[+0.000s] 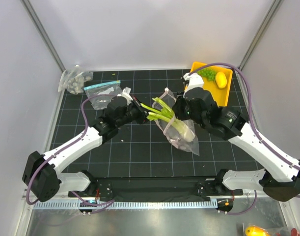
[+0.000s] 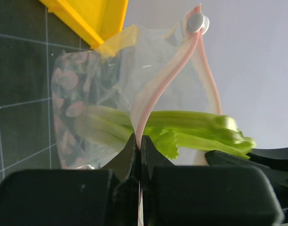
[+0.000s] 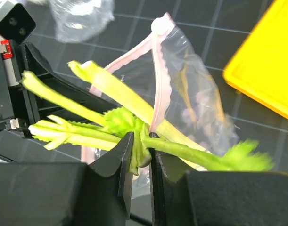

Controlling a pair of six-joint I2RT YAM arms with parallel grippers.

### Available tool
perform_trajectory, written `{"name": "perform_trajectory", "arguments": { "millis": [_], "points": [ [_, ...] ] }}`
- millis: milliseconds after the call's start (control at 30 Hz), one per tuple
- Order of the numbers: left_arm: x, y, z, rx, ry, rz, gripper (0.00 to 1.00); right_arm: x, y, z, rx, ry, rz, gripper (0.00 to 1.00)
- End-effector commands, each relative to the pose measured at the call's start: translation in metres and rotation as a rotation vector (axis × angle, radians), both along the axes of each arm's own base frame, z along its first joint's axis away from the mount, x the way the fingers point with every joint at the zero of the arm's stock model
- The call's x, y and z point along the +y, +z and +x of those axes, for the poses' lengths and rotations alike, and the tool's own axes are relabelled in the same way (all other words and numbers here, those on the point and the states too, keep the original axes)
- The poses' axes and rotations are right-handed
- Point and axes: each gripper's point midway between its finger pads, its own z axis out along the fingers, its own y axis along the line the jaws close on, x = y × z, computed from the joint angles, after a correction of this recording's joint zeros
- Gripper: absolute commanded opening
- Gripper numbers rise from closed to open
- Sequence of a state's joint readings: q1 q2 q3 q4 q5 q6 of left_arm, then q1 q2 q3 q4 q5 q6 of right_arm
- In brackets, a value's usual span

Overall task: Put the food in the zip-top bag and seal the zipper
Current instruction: Adjust the zipper food storage bag at the center of the board.

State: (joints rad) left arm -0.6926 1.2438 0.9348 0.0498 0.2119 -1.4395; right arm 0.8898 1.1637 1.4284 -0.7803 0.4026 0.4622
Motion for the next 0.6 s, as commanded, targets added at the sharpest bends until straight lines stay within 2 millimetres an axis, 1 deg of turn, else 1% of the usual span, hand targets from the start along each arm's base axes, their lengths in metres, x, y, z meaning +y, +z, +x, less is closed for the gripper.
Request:
{"name": "perform_trajectory", "arguments": {
  "millis": [0,33,67,133,167,200,233,267,300,333,367,467,500,533,567],
  "points": [
    [-0.006,-0.002,-0.008,0.007,-0.048,-0.042,0.00,-0.026,-0.021,-0.009,0.098,-0.013,-0.226,0.01],
    [-0.004,-0.006,-0.005,0.007,-0.027,-0.028,0.01,-0.031,-0.027,-0.004,0.104,-0.036,-0.276,0.01],
    [-0.003,-0.010,-0.004,-0.006,-0.022,-0.006,0.00,-0.032,-0.041,0.000,0.131,-0.041,-0.328,0.01],
    [-0.002,-0.017,0.000,-0.014,-0.009,0.030,0.00,-0.033,-0.055,0.010,0.149,-0.047,-0.346,0.01],
    [-0.002,-0.017,0.002,-0.037,-0.013,0.050,0.01,-0.034,-0.070,0.012,0.176,-0.040,-0.358,0.01],
    [-0.002,-0.020,0.003,-0.040,-0.012,0.064,0.01,-0.026,-0.075,0.021,0.176,-0.024,-0.319,0.01],
    [-0.001,-0.024,0.006,-0.039,-0.005,0.082,0.00,-0.026,-0.080,0.025,0.188,-0.010,-0.303,0.01],
    [-0.003,-0.029,0.009,-0.036,-0.003,0.100,0.00,-0.025,-0.094,0.029,0.236,0.013,-0.271,0.01],
    [-0.003,-0.034,0.011,-0.033,-0.003,0.111,0.00,-0.018,-0.096,0.037,0.228,0.029,-0.231,0.01],
    [-0.004,-0.033,0.015,-0.035,-0.001,0.116,0.00,-0.015,-0.100,0.040,0.236,0.045,-0.215,0.01],
    [-0.006,-0.041,0.017,-0.023,-0.009,0.135,0.00,-0.013,-0.105,0.042,0.249,0.057,-0.201,0.01],
    [-0.008,-0.040,0.026,-0.071,-0.027,0.172,0.00,-0.007,-0.106,0.055,0.196,0.048,-0.178,0.01],
    [-0.007,-0.039,0.027,-0.101,-0.035,0.190,0.00,-0.008,-0.105,0.056,0.181,0.040,-0.175,0.01],
    [-0.007,-0.036,0.027,-0.117,-0.043,0.196,0.00,-0.010,-0.097,0.055,0.150,0.037,-0.154,0.01],
    [-0.008,-0.034,0.026,-0.131,-0.056,0.201,0.01,-0.010,-0.096,0.055,0.128,0.036,-0.138,0.01]
  ]
}}
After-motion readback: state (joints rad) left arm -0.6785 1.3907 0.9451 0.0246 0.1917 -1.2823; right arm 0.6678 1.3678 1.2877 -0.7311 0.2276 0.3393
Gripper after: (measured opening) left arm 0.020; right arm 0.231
